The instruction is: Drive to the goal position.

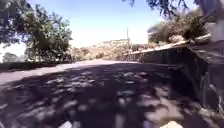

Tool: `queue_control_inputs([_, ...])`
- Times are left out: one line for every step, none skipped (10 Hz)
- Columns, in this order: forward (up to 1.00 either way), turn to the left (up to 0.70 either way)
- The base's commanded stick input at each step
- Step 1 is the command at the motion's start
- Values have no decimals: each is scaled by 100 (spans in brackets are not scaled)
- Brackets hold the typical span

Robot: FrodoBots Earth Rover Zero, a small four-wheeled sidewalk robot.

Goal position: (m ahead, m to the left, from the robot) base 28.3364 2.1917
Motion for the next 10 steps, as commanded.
queue_control_inputs([100, 0])
queue_control_inputs([100, 0])
queue_control_inputs([100, 0])
queue_control_inputs([100, 0])
queue_control_inputs([100, 0])
queue_control_inputs([100, 0])
queue_control_inputs([100, 0])
queue_control_inputs([100, 0])
queue_control_inputs([100, 0])
queue_control_inputs([100, 0])
